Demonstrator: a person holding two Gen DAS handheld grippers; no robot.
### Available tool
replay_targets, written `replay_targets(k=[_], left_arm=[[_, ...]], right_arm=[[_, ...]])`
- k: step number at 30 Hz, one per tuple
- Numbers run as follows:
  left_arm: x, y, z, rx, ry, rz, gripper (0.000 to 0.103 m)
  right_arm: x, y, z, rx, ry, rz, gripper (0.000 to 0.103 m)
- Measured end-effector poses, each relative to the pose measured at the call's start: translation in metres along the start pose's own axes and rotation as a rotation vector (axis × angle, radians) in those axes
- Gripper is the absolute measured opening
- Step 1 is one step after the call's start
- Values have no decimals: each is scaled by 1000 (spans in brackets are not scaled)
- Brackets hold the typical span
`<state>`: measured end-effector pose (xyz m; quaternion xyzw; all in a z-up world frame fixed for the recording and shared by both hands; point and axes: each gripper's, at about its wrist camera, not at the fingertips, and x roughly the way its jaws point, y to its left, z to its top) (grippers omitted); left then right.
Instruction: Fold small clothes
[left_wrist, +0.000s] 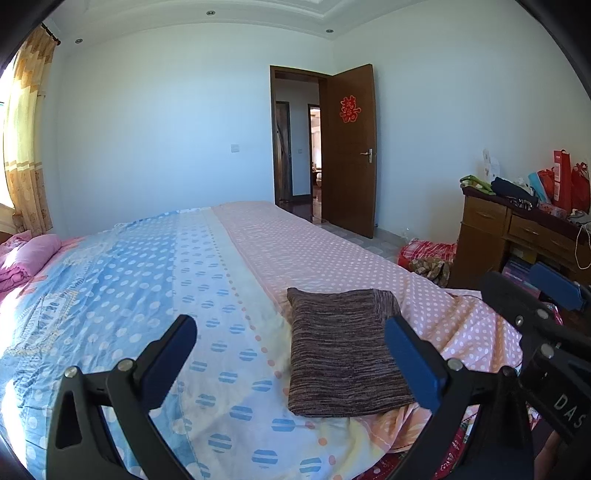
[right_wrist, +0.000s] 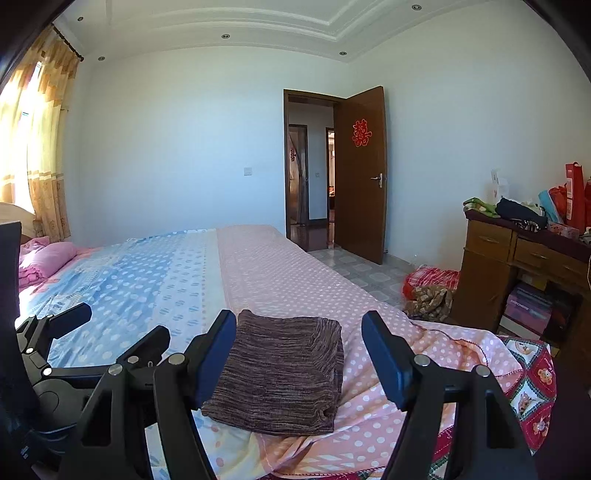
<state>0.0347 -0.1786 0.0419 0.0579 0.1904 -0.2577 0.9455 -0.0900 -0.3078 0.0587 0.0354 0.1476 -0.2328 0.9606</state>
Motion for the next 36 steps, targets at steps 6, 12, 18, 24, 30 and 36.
replay_targets(k=[6,12,18,24,30,36], left_arm=[[-1,1,0,-12,-5,9,103],[-8,0,1,-1,-20,13,103],[-15,-2,2,7,-44,13,103],[-19,-4,4,11,-58,11,103],[-20,-6,4,16,-60,14,103],[-20,-6,3,15,-60,14,103]], right_arm=[[4,-11,-4,37,15,-7,71],[-1,-11,-3,33,6,-14,71],[-7,-7,-1,12,-10,-21,71],[-8,-8,1,21,-14,-24,71],[-8,-9,1,26,-10,-30,71],[-8,-10,1,24,-11,-29,71]])
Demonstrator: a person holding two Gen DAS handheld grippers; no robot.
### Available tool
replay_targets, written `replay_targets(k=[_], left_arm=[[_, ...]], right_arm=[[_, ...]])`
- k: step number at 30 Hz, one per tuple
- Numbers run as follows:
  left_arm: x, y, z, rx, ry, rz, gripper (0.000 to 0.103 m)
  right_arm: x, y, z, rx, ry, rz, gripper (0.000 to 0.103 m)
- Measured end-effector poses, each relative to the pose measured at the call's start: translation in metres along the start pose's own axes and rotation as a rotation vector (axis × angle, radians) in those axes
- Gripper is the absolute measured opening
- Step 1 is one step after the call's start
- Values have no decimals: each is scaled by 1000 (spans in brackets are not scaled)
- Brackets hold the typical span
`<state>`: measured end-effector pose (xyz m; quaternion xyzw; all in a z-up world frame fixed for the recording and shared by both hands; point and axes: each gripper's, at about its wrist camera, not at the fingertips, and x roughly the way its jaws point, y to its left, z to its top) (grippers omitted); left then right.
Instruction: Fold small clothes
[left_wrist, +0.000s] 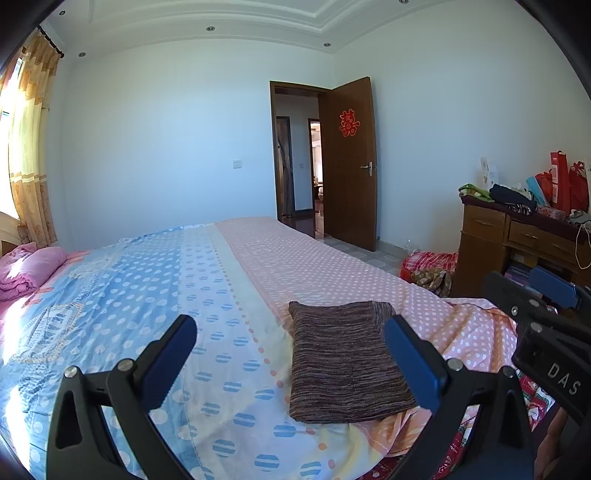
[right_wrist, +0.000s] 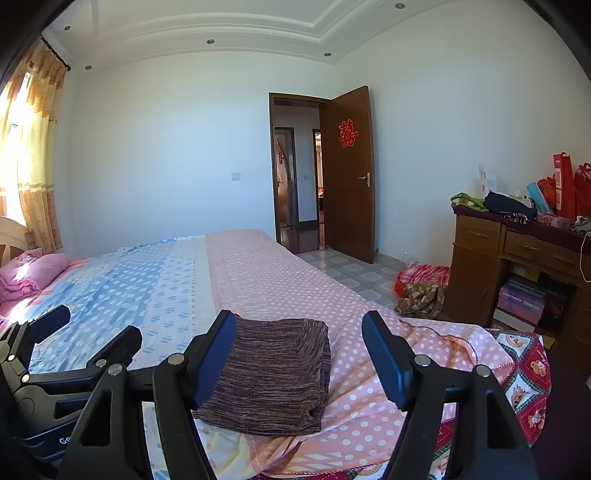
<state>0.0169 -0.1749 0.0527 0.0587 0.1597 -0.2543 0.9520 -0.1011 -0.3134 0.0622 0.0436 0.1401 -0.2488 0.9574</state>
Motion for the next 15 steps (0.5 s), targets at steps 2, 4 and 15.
replay_targets(k=[2,4,15], left_arm=[[0,0,0,-1,-1,0,103],[0,0,0,0,-1,-2,103],[-1,0,0,-4,-2,-2,103]], right_arm=[[0,0,0,1,-1,-1,71],[0,0,0,2,0,0,72],[1,-2,1,1,-3,-1,72]])
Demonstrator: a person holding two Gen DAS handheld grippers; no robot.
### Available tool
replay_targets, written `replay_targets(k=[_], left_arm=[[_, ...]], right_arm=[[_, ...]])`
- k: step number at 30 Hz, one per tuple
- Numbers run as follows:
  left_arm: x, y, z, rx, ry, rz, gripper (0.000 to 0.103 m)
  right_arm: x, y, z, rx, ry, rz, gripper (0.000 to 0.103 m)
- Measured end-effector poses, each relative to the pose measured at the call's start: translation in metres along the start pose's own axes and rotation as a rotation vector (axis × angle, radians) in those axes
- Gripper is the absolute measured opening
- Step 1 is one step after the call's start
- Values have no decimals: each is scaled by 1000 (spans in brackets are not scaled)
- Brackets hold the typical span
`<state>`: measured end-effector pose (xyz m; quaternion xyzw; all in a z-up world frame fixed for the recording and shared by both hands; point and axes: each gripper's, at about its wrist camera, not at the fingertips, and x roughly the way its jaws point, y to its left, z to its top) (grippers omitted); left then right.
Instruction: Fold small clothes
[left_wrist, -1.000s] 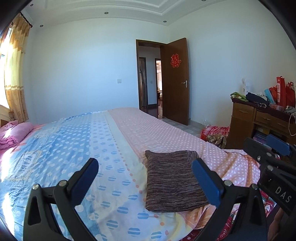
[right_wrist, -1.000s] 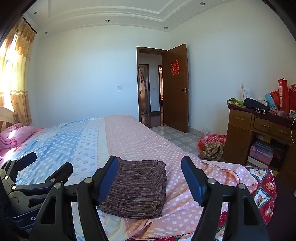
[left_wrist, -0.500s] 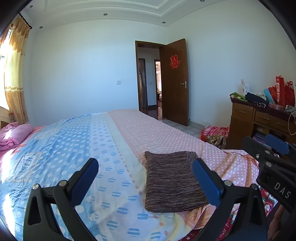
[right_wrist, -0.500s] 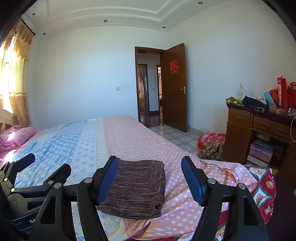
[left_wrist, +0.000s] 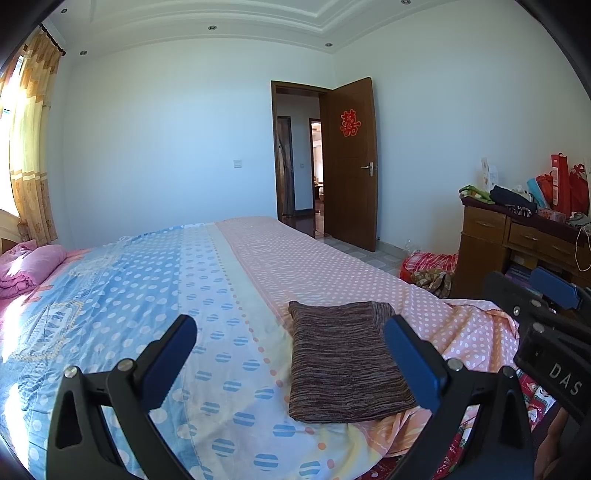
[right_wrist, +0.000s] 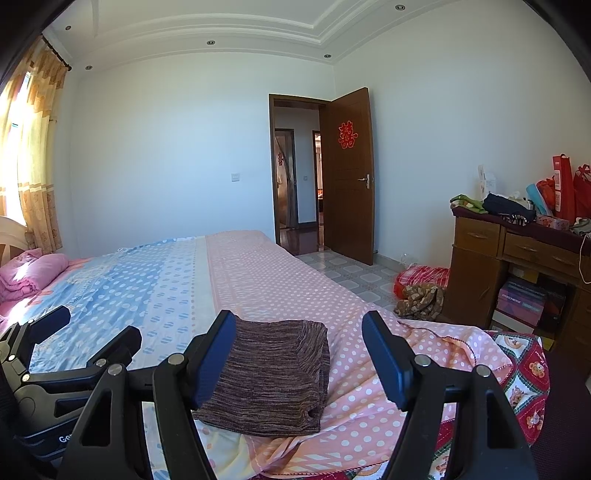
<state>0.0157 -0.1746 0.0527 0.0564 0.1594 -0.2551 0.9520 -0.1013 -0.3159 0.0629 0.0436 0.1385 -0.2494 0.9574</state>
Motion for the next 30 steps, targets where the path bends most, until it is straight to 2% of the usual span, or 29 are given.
replay_targets(k=[16,23,30], left_arm=[[0,-2,0,3,0,7,103],[6,-2,2,3,40,13,103],[6,5,4,-42,34,8,103]], right_arm=[[-2,-2,1,1,-4,-4,72],[-4,-2,1,5,-4,-8,72],[-5,-2,1,6,-5,-8,72]])
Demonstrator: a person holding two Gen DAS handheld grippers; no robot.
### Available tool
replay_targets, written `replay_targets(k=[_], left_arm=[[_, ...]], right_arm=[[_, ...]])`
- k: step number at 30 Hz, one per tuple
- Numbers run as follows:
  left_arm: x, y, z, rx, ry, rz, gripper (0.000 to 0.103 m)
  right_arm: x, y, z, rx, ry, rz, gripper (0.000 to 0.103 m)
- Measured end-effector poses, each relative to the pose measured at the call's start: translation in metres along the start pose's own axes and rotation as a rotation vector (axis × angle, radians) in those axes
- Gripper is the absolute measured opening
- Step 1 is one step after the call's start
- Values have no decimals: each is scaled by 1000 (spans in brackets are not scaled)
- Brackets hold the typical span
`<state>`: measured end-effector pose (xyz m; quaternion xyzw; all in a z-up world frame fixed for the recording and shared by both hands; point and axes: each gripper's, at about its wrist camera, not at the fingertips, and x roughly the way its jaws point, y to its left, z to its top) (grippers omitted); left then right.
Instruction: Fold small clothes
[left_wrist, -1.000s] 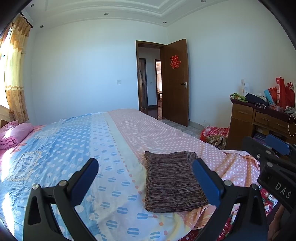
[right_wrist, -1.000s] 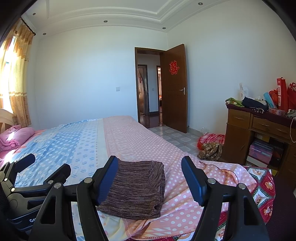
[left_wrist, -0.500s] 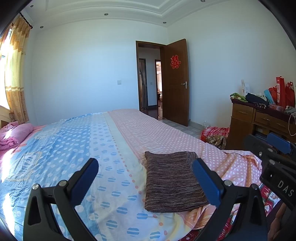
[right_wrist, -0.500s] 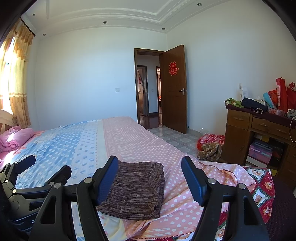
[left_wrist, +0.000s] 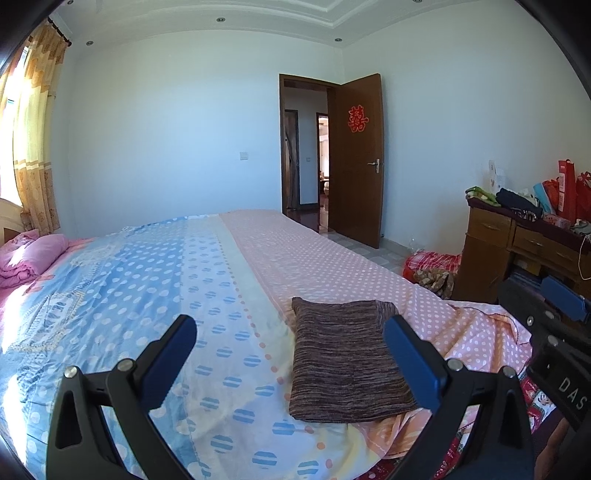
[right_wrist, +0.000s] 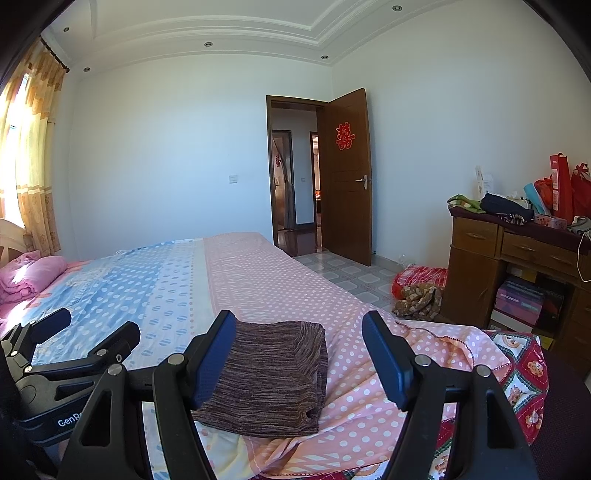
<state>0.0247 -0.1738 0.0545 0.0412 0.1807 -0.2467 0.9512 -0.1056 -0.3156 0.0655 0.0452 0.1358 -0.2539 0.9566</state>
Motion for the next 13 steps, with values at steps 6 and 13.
replay_targets(k=[6,13], left_arm=[[-1,-4,-2,44,-21,28,103],[4,-2,-2,43,10,27,103]], right_arm=[[0,0,0,0,3,1,72],[3,-2,-1,8,17,-1,72]])
